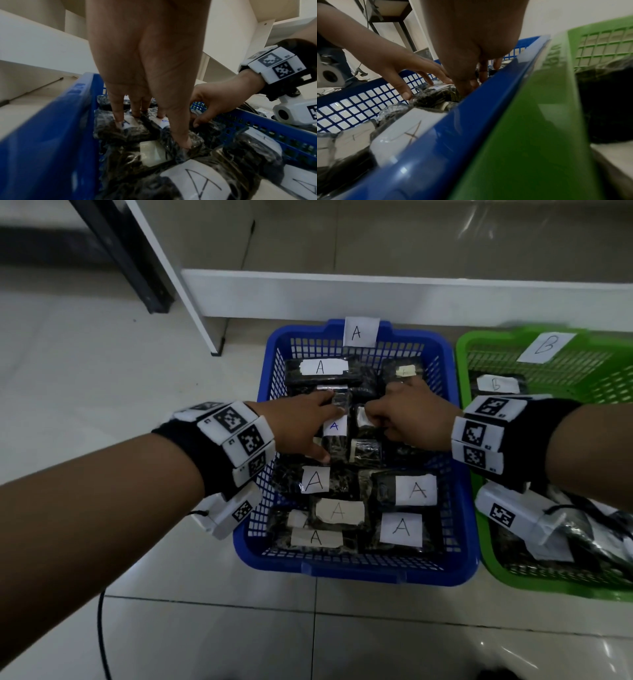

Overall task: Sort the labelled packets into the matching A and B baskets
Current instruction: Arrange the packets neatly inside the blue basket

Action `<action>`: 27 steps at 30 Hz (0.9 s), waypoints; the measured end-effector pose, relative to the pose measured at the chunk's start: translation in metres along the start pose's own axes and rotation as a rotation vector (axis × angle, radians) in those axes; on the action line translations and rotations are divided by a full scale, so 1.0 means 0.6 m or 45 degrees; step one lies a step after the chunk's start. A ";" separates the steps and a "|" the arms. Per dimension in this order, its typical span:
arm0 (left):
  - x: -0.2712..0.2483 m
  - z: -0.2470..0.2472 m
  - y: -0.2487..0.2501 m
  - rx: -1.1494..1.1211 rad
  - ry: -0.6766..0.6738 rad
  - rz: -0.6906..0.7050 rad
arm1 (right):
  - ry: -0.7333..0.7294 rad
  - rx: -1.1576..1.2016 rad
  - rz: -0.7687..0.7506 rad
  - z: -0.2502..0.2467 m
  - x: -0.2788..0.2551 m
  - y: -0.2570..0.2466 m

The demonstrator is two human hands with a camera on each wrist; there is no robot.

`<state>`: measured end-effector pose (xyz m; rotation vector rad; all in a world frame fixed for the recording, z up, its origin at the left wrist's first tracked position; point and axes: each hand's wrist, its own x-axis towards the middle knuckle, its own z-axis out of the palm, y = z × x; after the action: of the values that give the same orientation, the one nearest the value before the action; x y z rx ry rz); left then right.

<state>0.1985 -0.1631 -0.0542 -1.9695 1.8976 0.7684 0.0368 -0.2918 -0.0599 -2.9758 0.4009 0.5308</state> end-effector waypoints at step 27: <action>0.014 -0.013 0.048 -0.126 0.073 -0.310 | -0.215 -0.006 0.181 -0.048 0.031 -0.054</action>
<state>0.1716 -0.1765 -0.0483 -2.2520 1.6358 0.7557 0.0720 -0.2692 -0.0381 -2.8917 0.5982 0.7911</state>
